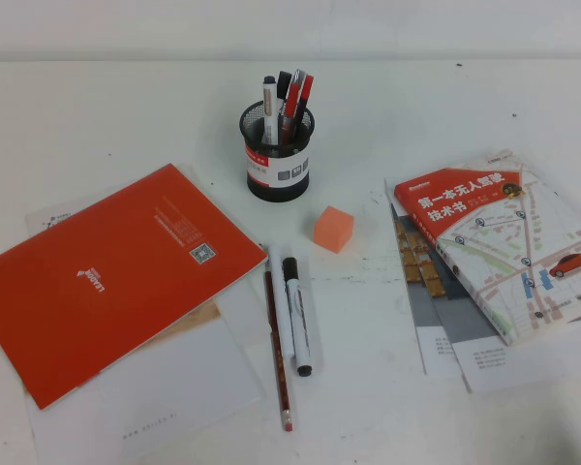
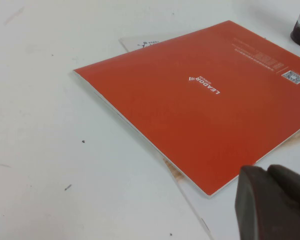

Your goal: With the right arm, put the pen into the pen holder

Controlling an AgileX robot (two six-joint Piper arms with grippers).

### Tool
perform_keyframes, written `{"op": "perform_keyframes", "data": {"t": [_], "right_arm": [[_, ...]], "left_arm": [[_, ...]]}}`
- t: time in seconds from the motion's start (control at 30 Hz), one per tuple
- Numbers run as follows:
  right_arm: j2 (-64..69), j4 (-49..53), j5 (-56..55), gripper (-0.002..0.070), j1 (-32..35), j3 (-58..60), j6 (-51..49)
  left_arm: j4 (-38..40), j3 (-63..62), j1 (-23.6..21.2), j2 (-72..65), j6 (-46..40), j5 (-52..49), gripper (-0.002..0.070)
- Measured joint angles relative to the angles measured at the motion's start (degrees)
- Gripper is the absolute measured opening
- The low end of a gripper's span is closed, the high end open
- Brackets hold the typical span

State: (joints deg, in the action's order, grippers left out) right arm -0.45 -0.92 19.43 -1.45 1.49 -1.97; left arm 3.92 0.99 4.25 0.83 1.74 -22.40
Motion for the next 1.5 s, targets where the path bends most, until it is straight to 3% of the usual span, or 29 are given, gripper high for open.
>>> {"op": "perform_keyframes", "data": {"t": [1.23, 1.33, 1.5], "right_arm": [[0.0, -0.6, 0.0, -0.0019, 0.0, 0.0, 0.0], [0.0, -5.9, 0.0, -0.0019, 0.0, 0.0, 0.0], [0.0, -29.6, -2.4, -0.0019, 0.0, 0.0, 0.0]], "left_arm": [[0.0, 0.0, 0.0, 0.0, 0.0, 0.0, -0.0003], [0.0, 0.0, 0.0, 0.0, 0.0, 0.0, -0.0003], [0.0, 0.0, 0.0, 0.0, 0.0, 0.0, -0.0003]]}}
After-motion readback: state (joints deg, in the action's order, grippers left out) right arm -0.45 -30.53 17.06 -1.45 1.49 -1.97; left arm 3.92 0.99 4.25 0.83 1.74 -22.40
